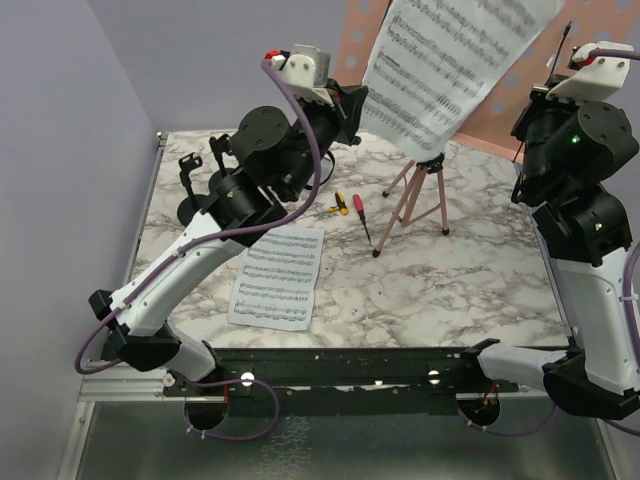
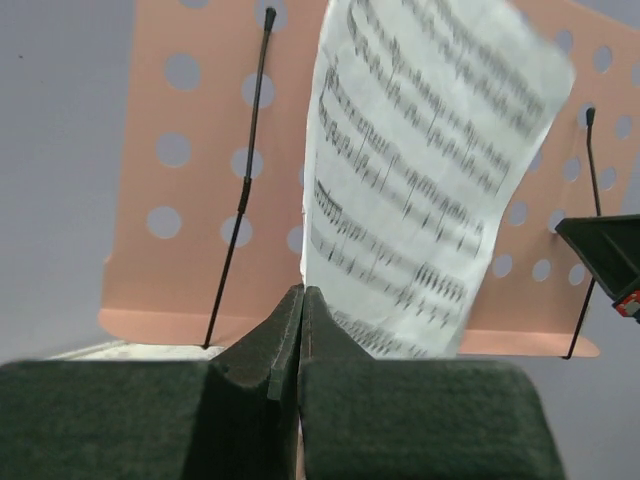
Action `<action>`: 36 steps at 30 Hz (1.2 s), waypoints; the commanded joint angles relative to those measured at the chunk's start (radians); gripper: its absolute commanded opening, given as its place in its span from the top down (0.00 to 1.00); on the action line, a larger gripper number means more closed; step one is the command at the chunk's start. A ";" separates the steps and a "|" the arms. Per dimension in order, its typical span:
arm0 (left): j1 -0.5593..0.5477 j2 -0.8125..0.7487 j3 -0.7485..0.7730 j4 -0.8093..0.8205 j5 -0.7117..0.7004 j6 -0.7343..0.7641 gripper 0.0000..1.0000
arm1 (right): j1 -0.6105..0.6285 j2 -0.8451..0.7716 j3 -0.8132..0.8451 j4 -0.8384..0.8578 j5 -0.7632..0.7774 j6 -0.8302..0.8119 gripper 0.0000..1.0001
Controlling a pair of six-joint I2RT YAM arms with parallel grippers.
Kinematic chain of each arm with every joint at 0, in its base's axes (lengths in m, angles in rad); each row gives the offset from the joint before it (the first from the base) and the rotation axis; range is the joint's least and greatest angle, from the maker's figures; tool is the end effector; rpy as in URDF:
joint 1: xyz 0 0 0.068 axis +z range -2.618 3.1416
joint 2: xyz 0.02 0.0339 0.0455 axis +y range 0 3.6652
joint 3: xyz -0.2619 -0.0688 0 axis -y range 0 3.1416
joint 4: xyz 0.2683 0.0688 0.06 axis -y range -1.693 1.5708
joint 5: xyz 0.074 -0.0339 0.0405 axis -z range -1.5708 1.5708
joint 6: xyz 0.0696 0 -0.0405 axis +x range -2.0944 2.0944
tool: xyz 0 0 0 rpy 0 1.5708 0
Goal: Pack up the instrument practice props
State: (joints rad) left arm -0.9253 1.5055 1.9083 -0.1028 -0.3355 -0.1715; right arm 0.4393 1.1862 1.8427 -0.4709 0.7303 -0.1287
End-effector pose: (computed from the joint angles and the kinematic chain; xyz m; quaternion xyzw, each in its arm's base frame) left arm 0.2347 -0.2735 0.5765 0.0904 0.5936 -0.3291 0.7288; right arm 0.2201 0.0521 0.5908 0.0967 0.6496 -0.1141 0.7455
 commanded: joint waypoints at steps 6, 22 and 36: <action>-0.006 -0.187 -0.104 -0.114 -0.114 0.006 1.00 | -0.001 0.028 -0.004 0.043 -0.039 0.014 0.99; -0.006 -0.417 -0.401 -0.437 -0.288 -0.183 1.00 | -0.002 -0.004 -0.083 0.102 -0.105 0.074 0.55; 0.026 -0.405 -0.668 -0.395 -0.303 -0.321 1.00 | -0.002 -0.059 -0.104 0.079 -0.193 0.105 0.34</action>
State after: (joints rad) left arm -0.9237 1.1000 1.2804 -0.5331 -0.6174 -0.4370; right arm 0.4389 1.1599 1.7546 -0.3695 0.5861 -0.0399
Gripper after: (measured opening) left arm 0.002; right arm 0.649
